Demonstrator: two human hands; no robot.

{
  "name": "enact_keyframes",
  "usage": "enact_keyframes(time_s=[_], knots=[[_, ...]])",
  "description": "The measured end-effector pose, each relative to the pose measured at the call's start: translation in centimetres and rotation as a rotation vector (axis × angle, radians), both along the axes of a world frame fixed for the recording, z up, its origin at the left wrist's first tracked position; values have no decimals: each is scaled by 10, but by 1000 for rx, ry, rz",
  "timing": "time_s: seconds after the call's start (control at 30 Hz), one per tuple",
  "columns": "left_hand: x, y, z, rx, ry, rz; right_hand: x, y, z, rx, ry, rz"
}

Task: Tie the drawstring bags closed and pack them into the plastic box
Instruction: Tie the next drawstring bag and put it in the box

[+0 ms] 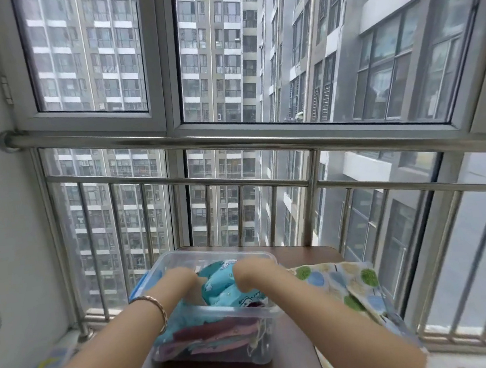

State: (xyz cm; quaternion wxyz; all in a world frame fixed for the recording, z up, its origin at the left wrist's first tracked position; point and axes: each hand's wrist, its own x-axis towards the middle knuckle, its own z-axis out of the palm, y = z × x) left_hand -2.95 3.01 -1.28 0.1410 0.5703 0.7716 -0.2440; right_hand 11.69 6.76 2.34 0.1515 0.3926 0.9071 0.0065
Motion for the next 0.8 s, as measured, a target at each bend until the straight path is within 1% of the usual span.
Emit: enact_keyframes(time_s=[0.1,0.17,0.23,0.33,0.47,0.57,0.67,0.73,0.77,0.8], knots=[[-7,4,-1,-95,91,42,-11,7,-7,-88,-127,7],[-3,1,5,-162,89,85,-15,14,-14,-147,-201,-13],[-1,3,5,-187,118,78,-17,18,-21,-187,-245,-28],[0,10,-5,-184,173,50,-16,21,-33,-247,-214,-54],[7,9,-8,-111,196,57,-14,18,-41,-240,-132,-127],[8,9,-12,-52,166,86,-14,15,-41,-245,-136,-129],[5,8,-14,-1,116,108,-15,20,-45,-249,-142,-79],[5,5,-10,-47,80,102,-12,21,-44,-288,-146,-36],[9,6,-6,-60,60,94,-7,24,-41,-298,-102,-20],[11,6,0,-38,37,88,-3,25,-33,-298,-15,-11]])
